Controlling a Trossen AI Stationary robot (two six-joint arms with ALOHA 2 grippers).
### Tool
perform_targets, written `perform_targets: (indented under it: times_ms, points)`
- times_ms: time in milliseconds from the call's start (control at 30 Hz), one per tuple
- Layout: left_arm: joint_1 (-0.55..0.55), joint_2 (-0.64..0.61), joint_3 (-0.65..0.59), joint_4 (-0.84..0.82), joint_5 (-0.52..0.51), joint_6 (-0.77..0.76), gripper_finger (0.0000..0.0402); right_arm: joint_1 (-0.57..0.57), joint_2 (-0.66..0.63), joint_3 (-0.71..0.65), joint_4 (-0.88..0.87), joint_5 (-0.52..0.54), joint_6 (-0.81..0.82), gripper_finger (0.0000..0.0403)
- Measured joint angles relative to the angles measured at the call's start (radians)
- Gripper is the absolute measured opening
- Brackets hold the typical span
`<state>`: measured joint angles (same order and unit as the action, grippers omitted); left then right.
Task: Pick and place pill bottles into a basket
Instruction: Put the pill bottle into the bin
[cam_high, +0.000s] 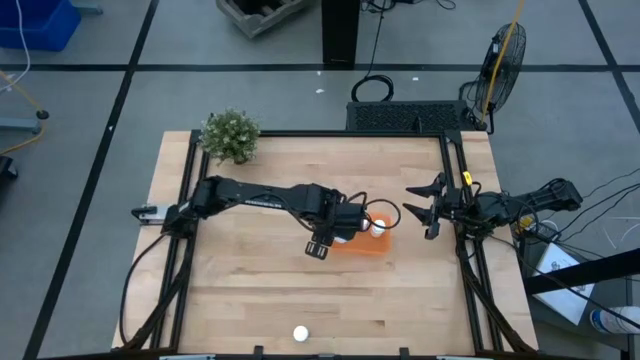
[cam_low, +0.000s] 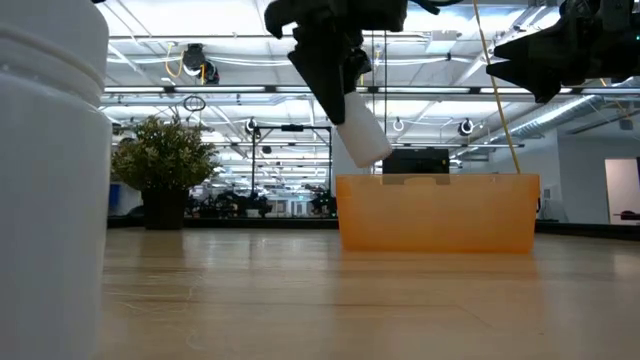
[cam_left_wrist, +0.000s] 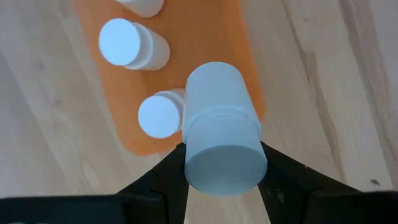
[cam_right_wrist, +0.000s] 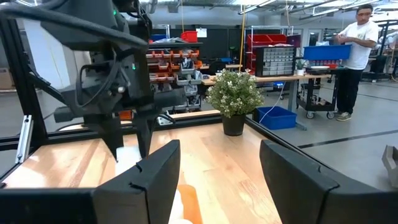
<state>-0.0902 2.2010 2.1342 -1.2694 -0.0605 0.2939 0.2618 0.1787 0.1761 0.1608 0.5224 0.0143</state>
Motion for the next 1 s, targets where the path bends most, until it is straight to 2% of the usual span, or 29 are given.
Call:
perform_targets:
  times_ms: [900, 1000]
  points:
    - [-0.016, 0.084, -0.001, -0.118, 0.012, -0.019, 0.0164, 0.000, 0.000, 0.000, -0.005, -0.001, 0.000, 0.0212]
    - [-0.017, 0.083, -0.001, -0.123, 0.038, -0.040, 0.0164, 0.000, 0.000, 0.000, -0.005, -0.001, 0.000, 0.0212]
